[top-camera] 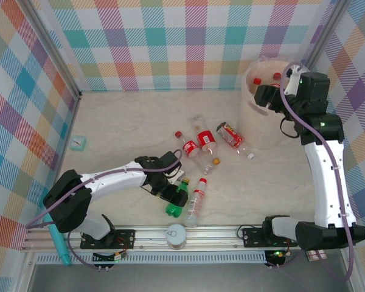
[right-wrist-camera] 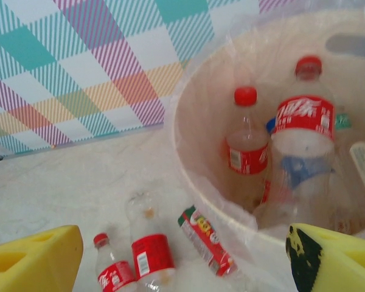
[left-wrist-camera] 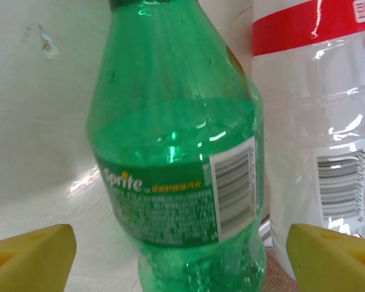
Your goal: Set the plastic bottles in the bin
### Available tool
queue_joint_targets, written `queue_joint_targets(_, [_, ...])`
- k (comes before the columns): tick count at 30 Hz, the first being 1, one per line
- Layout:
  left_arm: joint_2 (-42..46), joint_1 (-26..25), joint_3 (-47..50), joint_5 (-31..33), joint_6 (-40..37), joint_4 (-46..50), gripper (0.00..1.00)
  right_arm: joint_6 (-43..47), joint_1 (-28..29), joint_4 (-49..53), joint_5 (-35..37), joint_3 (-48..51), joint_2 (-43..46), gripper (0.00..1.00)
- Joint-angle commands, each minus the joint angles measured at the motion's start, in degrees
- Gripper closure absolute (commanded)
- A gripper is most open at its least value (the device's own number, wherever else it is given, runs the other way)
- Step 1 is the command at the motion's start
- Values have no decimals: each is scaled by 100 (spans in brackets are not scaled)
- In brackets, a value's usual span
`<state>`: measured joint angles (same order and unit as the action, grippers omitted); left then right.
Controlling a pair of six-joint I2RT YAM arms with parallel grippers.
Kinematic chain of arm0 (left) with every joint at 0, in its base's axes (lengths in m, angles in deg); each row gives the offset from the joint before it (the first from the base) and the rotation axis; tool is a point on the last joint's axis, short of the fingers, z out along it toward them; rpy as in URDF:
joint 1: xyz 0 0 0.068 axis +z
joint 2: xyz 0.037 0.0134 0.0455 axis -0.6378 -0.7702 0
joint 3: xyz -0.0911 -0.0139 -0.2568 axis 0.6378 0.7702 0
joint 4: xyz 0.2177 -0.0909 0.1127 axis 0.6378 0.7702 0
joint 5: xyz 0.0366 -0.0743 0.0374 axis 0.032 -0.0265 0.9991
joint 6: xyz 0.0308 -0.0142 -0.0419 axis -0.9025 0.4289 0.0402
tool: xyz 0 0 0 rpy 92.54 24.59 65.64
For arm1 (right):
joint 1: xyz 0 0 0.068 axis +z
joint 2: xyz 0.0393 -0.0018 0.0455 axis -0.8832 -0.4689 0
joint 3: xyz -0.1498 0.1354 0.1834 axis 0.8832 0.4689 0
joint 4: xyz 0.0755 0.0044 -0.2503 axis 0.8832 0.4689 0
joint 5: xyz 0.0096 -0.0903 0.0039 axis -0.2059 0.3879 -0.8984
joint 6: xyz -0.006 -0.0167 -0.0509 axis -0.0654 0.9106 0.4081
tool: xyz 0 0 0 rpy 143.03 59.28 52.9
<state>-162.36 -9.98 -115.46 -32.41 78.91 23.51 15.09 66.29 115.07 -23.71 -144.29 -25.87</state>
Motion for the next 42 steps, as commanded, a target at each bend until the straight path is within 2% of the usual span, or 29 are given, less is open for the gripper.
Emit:
queue_joint_targets(1, [-198,-60,37,-61,18,-286,16,-544,121,-129,-547,605,344,14])
queue_joint_targets(4, [-453,-63,48,100,-59,-437,26,-1029,328,-417,-1125,1259,619,14])
queue_joint_targets(9, [-474,20,-18,266,-96,-580,37,-1463,612,-578,-1611,1883,959,14])
queue_joint_targets(13, [-200,396,-144,591,-291,-527,41,-1735,687,-583,-1943,2343,1207,14])
queue_joint_targets(17, [207,915,-345,802,-363,-992,42,-2013,1051,-839,-2143,2895,1257,14])
queue_joint_targets(21, [392,1100,-676,500,-537,-1611,42,-2254,1593,-1458,-2497,3226,932,14])
queue_joint_targets(27, [380,1146,-898,-399,-633,-2391,41,-2471,2190,-2525,-2728,3360,44,17])
queue_joint_targets(31, [370,1146,-853,-945,-494,-2867,40,-2657,2305,-3368,-2921,3298,-548,25])
queue_joint_targets(37, [313,1146,-869,-1346,-327,-3334,40,-2710,2372,-3688,-3140,3092,-1203,26])
queue_joint_targets(42, [212,1147,-947,-1550,-270,-3517,39,-2787,2370,-3928,-3181,3099,-1420,33])
